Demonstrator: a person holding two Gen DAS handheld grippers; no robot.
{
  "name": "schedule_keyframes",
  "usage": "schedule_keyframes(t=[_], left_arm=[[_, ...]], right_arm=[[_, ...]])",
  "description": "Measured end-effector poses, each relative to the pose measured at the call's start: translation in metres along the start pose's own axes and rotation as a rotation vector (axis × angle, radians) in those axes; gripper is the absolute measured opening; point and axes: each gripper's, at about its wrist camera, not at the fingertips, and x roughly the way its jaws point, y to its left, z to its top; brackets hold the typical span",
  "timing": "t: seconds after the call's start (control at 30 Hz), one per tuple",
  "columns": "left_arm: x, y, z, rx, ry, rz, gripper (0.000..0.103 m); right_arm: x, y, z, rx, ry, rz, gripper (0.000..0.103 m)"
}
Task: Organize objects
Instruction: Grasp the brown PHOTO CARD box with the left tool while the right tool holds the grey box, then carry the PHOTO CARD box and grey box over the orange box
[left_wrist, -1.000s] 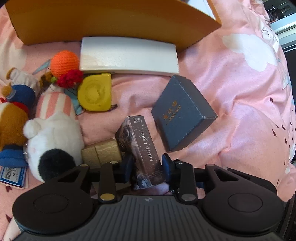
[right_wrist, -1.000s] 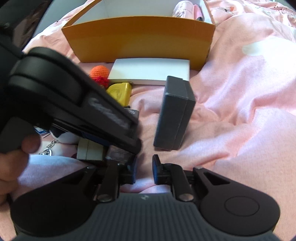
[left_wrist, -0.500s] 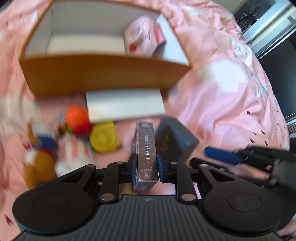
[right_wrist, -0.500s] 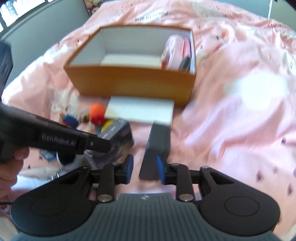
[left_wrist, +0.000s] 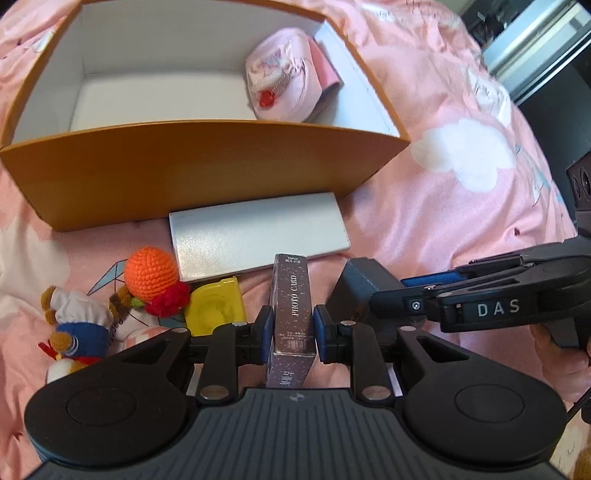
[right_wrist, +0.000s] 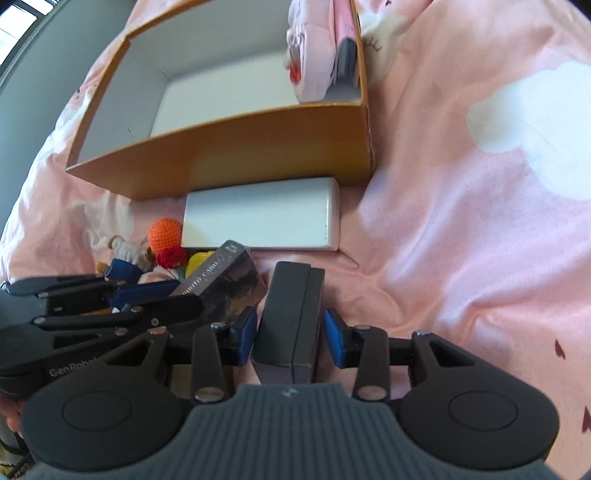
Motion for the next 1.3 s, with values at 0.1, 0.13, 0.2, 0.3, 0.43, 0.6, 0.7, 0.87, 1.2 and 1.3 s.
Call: schedule_keyframes(t=[0.1, 0.13, 0.2, 0.3, 0.43, 0.6, 0.7, 0.87, 1.2, 1.3], left_arm=[[0.01, 0.001, 0.012, 0.018, 0.062, 0.037, 0.026], [0.014, 0.003, 0.015, 0.012, 0.086, 0.03, 0.026], [0.021, 0.009, 0.018, -0.019, 0.108, 0.004, 0.026], [0.025, 0.011, 0.016, -0.031, 0.11, -0.012, 0.026], [0.027, 0.013, 0.01, -0.028, 0.108, -0.018, 0.025], [0.031, 0.018, 0.007, -0.043, 0.124, -0.039, 0.026], [0.032, 0.02, 0.005, -0.042, 0.119, -0.049, 0.026], [0.034, 0.016, 0.001, 0.012, 0.11, -0.06, 0.028], [-0.025, 0.01, -0.005, -0.021, -0.095, -0.1, 0.026], [-0.054, 0.005, -0.001, -0.018, -0.177, -0.135, 0.026]], right_arm=[[0.007, 0.001, 0.005, -0.014, 0.033, -0.008, 0.041], [0.01, 0.002, 0.007, -0.022, 0.043, -0.011, 0.04], [0.015, 0.004, 0.01, -0.039, 0.058, -0.022, 0.039], [0.016, 0.006, 0.011, -0.062, 0.072, -0.026, 0.039], [0.015, 0.013, 0.009, -0.113, 0.083, -0.041, 0.038], [0.012, 0.02, 0.002, -0.164, 0.102, -0.075, 0.038], [0.007, 0.02, 0.0, -0.166, 0.1, -0.082, 0.038], [0.001, 0.02, -0.004, -0.15, 0.079, -0.091, 0.037], [-0.036, 0.036, -0.004, -0.185, -0.072, -0.148, 0.037], [-0.055, 0.045, -0.002, -0.206, -0.143, -0.166, 0.037]])
